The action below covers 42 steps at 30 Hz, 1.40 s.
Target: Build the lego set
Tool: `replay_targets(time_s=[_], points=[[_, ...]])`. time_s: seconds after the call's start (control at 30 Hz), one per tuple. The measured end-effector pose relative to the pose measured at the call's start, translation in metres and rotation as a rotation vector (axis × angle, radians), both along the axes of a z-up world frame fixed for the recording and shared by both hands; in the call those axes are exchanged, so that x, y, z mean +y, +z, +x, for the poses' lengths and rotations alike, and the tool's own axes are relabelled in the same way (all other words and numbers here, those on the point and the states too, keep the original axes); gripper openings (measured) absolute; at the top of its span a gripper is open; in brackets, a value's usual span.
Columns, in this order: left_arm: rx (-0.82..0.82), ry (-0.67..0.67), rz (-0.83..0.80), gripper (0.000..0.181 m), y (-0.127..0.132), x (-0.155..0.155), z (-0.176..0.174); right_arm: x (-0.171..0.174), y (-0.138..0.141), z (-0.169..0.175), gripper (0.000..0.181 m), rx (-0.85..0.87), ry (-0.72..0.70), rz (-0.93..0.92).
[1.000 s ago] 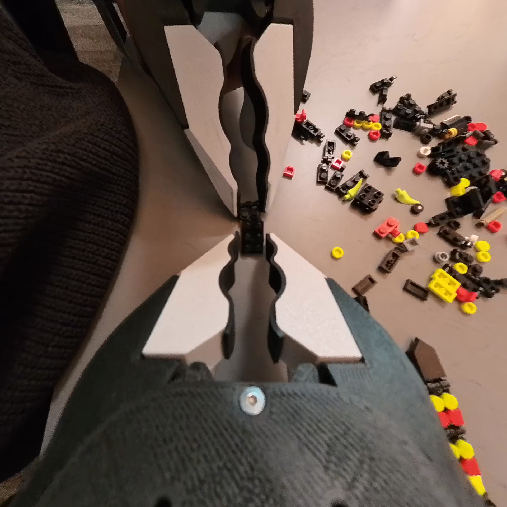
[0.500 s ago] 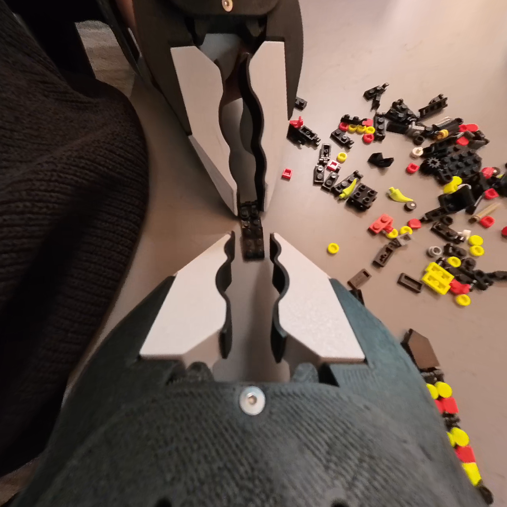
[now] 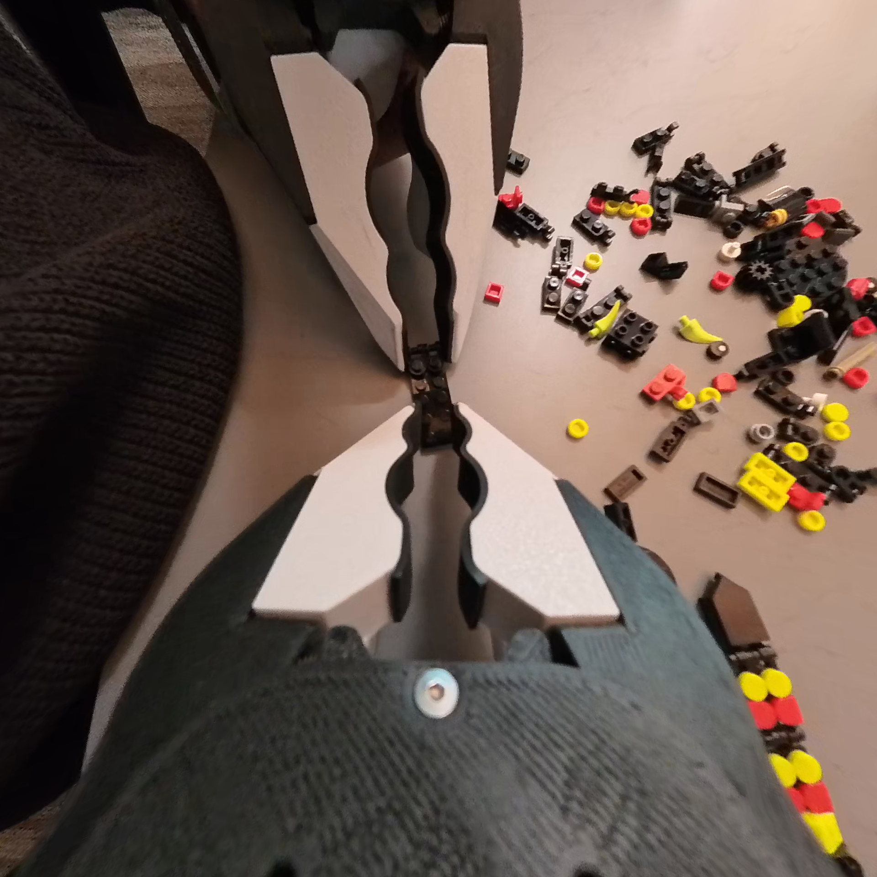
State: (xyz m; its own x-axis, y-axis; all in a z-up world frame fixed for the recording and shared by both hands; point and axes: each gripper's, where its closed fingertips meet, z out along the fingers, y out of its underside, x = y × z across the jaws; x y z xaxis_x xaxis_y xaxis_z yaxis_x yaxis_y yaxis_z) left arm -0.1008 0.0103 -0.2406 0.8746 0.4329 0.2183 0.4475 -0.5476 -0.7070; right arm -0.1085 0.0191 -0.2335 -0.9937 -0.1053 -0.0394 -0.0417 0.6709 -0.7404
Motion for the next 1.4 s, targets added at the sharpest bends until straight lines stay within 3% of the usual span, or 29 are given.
replay_targets(time_s=[0.3, 0.6, 1.4], points=[[0.000, 0.000, -0.001, 0.014, -0.0003, 0.0001, 0.0001, -0.0027, 0.0023, 0.0019, 0.004, 0.005, 0.010, -0.010], [0.000, 0.000, -0.003, 0.014, -0.0004, 0.0000, 0.0002, -0.0005, 0.0011, 0.0021, 0.018, -0.016, 0.009, -0.002], [0.000, -0.010, -0.004, 0.014, -0.0006, 0.0007, 0.0014, -0.0041, 0.0015, 0.0036, 0.013, 0.038, 0.053, 0.021]])
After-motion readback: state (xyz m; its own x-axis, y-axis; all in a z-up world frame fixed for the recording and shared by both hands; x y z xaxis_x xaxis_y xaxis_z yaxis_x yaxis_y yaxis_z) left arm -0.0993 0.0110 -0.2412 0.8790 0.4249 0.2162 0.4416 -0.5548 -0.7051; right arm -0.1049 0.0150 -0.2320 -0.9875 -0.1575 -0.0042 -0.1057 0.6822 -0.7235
